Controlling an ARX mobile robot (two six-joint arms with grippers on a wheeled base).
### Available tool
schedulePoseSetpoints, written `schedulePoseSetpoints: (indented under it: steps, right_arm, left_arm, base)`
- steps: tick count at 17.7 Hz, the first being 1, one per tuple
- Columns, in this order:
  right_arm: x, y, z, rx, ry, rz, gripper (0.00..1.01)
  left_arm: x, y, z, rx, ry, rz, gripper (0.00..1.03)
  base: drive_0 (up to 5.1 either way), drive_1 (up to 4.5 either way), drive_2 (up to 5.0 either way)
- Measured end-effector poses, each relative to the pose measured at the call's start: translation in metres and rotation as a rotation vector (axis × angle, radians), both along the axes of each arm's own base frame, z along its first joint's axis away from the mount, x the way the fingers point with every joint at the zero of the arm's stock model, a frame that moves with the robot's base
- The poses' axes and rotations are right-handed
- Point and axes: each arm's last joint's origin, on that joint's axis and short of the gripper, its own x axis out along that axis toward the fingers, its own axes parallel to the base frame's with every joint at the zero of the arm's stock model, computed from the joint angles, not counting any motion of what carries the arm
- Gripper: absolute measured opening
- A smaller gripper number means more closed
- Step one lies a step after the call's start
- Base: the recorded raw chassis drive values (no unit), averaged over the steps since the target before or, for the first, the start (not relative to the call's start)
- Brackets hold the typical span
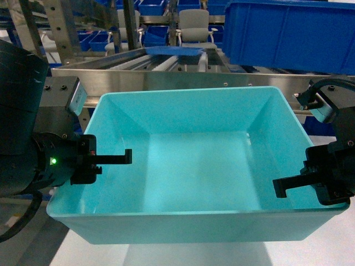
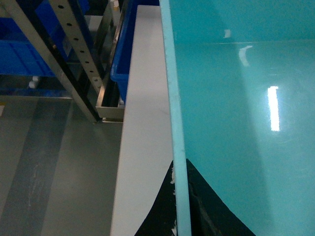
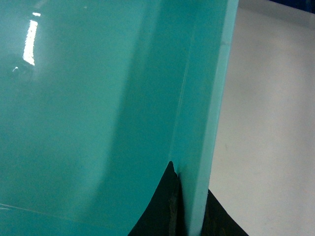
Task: Organize blue bins on left shelf correctly
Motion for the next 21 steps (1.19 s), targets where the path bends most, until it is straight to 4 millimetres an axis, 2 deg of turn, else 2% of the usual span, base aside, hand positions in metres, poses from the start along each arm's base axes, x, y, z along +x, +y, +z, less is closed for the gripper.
schedulePoseSetpoints:
  steps: [21]
  right_arm:
    - [0.0001, 0.0001, 0.0001, 0.0, -0.001, 0.001, 0.02]
  left_arm:
    - [0.0001, 0.0, 0.0001, 0.0, -0.001, 0.0, 0.02]
  base:
    - [-4.8, 3.59, 1.1]
